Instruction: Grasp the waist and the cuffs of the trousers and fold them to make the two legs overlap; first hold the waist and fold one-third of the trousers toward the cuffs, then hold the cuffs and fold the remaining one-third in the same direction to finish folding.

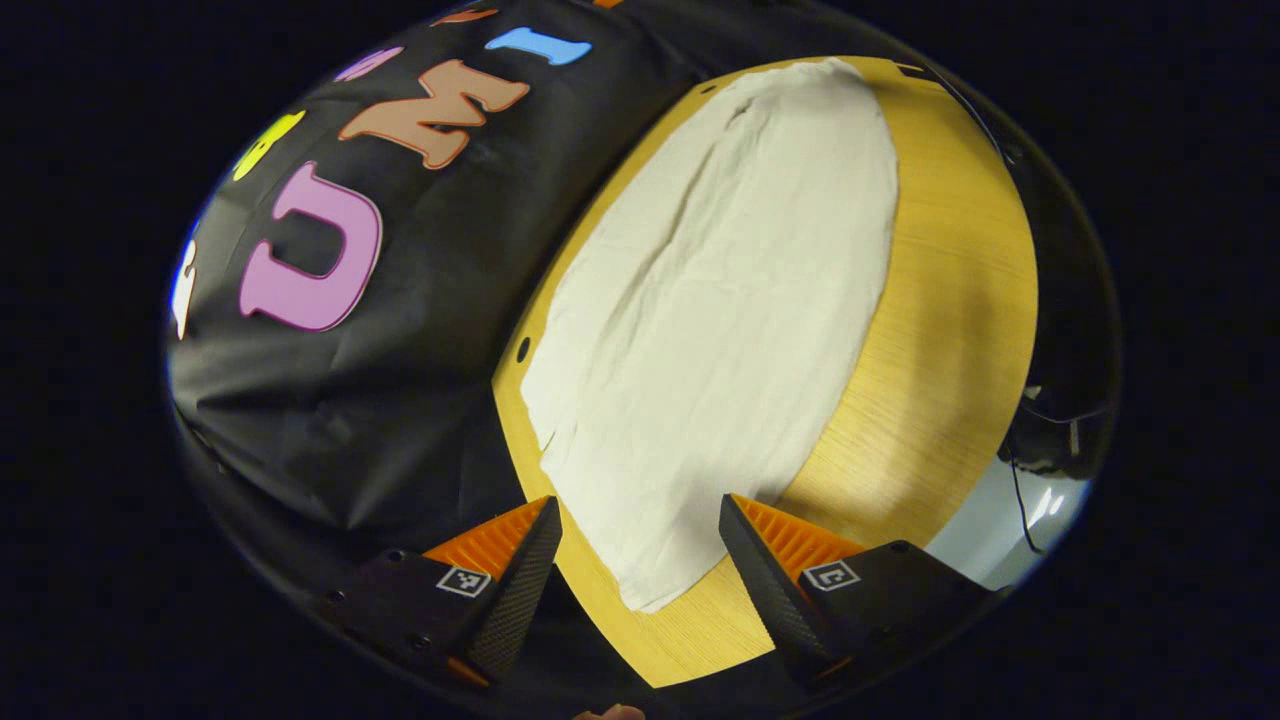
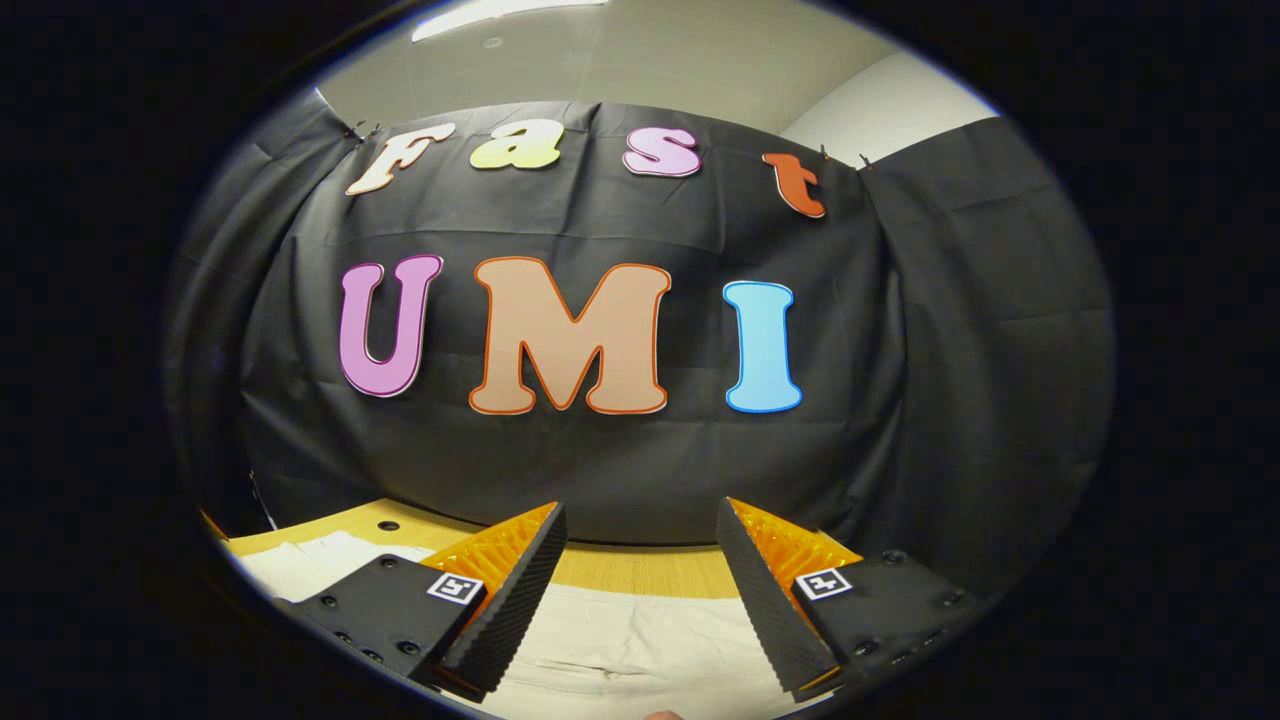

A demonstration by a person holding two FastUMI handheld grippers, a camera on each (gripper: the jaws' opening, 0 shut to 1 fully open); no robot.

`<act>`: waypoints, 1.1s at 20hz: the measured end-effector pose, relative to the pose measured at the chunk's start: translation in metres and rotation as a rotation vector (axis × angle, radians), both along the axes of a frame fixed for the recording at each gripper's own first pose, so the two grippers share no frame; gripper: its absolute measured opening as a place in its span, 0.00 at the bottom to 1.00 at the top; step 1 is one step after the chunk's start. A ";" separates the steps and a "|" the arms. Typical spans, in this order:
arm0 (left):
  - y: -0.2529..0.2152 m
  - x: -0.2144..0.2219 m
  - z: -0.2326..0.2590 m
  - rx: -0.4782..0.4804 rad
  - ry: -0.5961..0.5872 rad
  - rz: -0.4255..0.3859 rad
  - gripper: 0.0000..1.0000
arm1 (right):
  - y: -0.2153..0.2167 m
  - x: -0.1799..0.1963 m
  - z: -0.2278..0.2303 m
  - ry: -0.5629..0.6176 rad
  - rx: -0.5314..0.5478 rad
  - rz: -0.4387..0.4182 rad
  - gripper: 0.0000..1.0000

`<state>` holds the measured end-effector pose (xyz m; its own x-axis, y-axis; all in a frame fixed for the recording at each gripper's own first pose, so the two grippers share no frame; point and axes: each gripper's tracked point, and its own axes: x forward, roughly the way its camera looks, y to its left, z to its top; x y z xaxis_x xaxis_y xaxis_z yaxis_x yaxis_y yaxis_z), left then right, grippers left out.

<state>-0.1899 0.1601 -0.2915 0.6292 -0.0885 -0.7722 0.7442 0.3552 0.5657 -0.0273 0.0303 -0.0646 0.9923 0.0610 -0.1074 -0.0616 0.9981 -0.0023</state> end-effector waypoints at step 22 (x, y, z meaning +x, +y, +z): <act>0.017 0.034 -0.044 0.176 0.180 -0.153 0.89 | -0.048 -0.011 -0.009 0.031 -0.068 -0.065 0.97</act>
<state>-0.1562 0.1770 -0.3356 0.4706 -0.0269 -0.8819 0.8754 0.1390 0.4629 -0.0387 -0.0179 -0.0736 0.9901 -0.0122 -0.1397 0.0025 0.9976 -0.0692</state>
